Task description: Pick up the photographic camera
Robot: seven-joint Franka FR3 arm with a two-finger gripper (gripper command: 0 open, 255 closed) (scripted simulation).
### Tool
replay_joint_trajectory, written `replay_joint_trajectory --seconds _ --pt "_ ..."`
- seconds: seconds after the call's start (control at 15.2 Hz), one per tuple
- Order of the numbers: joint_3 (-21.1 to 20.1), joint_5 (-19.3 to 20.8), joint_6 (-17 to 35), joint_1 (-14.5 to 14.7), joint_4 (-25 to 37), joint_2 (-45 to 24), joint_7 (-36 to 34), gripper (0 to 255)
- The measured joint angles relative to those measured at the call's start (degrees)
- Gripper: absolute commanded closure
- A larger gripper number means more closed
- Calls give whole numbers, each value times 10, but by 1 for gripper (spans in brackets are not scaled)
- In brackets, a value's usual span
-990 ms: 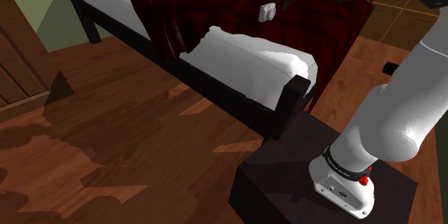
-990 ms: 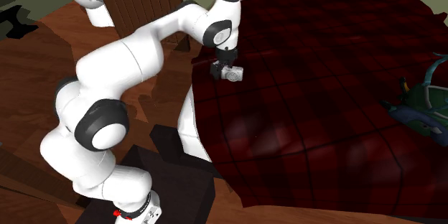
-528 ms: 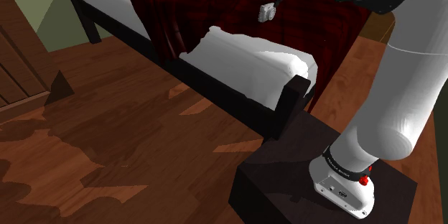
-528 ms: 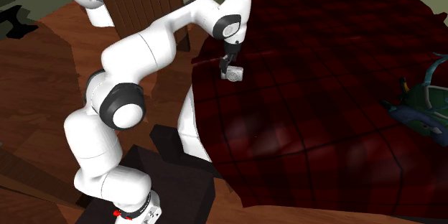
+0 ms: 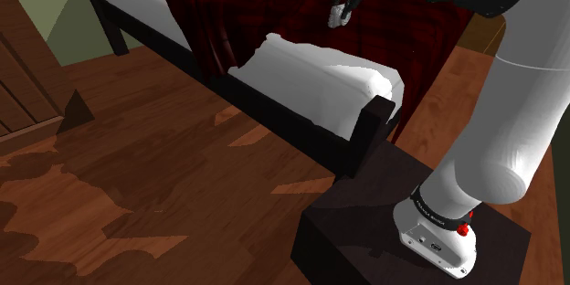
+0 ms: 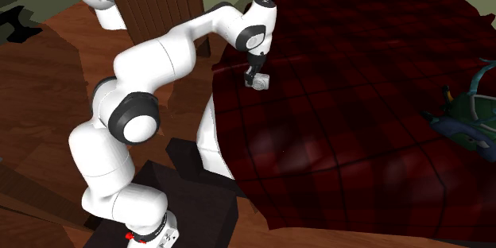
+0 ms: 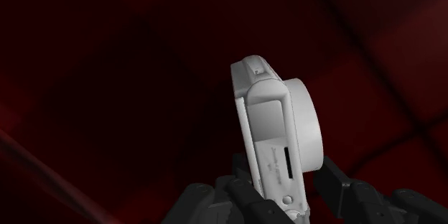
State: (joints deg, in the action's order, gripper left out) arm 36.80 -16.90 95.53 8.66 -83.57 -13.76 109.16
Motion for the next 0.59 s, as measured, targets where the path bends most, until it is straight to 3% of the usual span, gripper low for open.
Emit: replay_joint_trajectory --seconds 0.59 --pt "0 -1 -3 -1 4 -1 0 255"
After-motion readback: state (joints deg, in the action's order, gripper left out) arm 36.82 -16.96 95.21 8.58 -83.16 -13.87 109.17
